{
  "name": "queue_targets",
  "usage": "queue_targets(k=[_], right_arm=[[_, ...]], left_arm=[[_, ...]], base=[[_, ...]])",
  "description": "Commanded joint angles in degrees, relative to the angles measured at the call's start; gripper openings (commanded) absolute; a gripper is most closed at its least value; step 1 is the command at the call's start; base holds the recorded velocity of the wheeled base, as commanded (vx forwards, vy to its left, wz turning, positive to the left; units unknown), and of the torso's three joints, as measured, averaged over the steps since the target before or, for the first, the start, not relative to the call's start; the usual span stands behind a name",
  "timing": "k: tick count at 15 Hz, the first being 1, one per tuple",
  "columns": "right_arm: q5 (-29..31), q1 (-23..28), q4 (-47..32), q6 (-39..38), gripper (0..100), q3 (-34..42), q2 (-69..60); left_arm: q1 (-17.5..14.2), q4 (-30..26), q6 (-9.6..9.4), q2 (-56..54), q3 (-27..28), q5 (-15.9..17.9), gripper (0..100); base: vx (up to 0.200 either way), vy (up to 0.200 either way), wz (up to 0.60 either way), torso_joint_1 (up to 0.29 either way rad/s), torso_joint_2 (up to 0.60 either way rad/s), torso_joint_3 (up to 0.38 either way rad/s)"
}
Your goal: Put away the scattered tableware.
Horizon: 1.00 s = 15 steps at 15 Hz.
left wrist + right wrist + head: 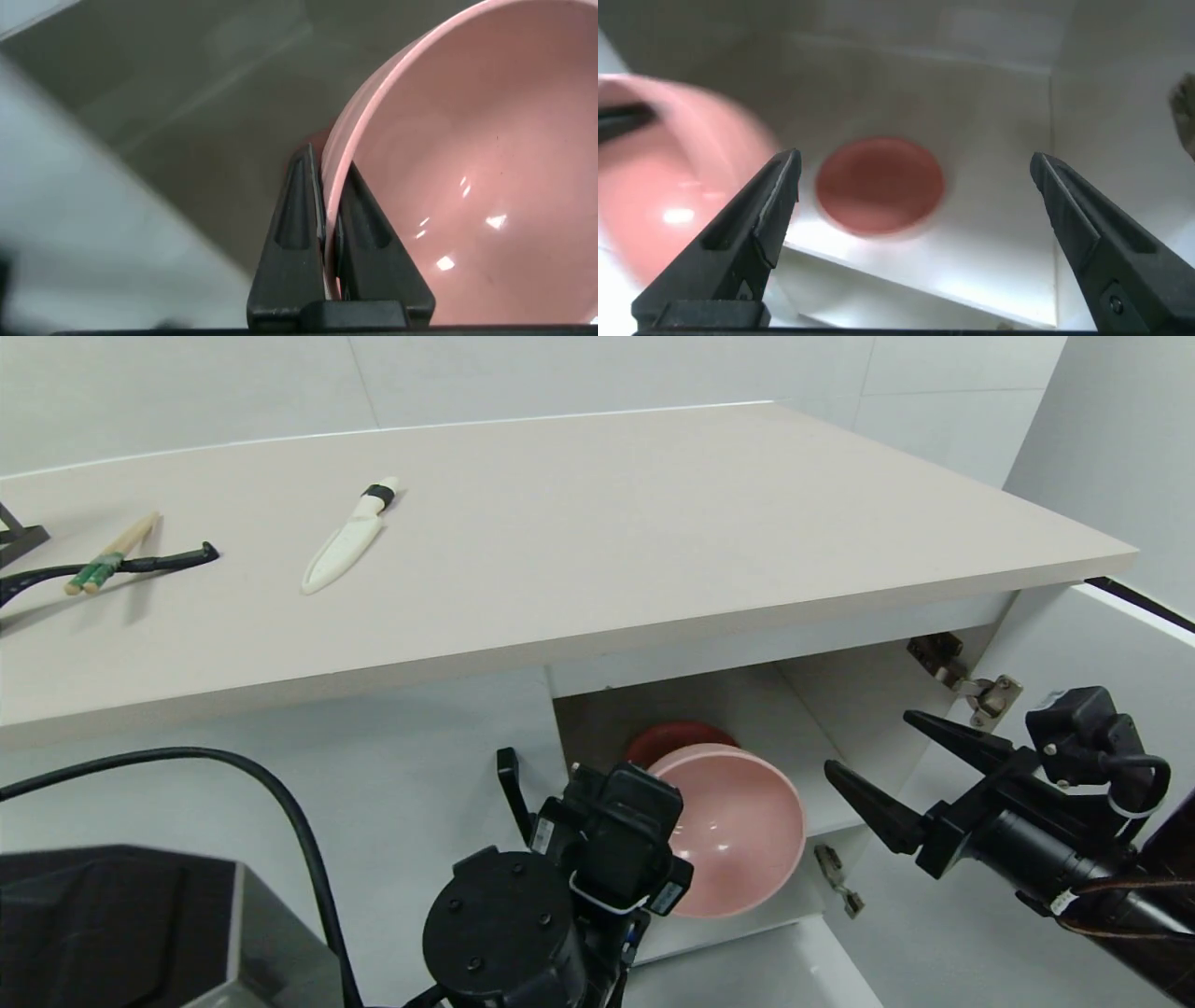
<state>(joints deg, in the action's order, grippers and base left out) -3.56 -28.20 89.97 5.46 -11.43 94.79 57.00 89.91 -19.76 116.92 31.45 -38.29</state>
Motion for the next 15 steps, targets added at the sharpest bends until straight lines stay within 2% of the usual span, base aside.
queue_targets(k=[1, 3, 4, 7, 10, 13, 15], right_arm=[[-0.04, -0.54, 0.03, -0.01, 100, -0.08, -0.93], [-0.04, -0.98, 0.03, -0.01, 100, -0.08, -1.72], [-0.04, -2.56, 0.03, -0.1, 100, -0.08, -2.33], [0.04, -6.26, 0.03, -0.1, 100, 1.33, -0.93], [0.13, -4.41, 0.03, -0.63, 100, 1.15, 4.08], [0.13, -2.92, 0.03, -0.63, 100, 1.06, 4.7], [0.22, -1.95, 0.03, -0.89, 100, 0.27, 4.43]], left_arm=[[0.3, 0.09, 0.51, 2.35, 3.79, -0.56, 0], [0.3, 0.09, 1.04, 2.26, 3.53, -0.64, 0], [0.3, 0.09, 1.57, 2.26, 3.88, -0.64, 0], [0.48, 0.09, 1.57, 2.08, 4.14, -0.56, 0], [1.0, 0.09, 1.83, 1.82, 4.76, -0.64, 0], [1.0, 0.09, 2.01, 2.0, 8.27, -0.56, 0], [1.0, 0.09, 2.01, 2.44, 8.63, -0.56, 0]], base=[[0.0, 0.0, 0.0, 0.0, 0.0, 0.0], [0.0, 0.0, 0.0, 0.0, 0.0, 0.0], [0.0, 0.0, 0.0, 0.0, 0.0, 0.0], [0.0, 0.0, 0.0, 0.0, 0.0, 0.0], [0.0, 0.0, 0.0, 0.0, 0.0, 0.0], [0.0, 0.0, 0.0, 0.0, 0.0, 0.0], [0.0, 0.0, 0.0, 0.0, 0.0, 0.0]])
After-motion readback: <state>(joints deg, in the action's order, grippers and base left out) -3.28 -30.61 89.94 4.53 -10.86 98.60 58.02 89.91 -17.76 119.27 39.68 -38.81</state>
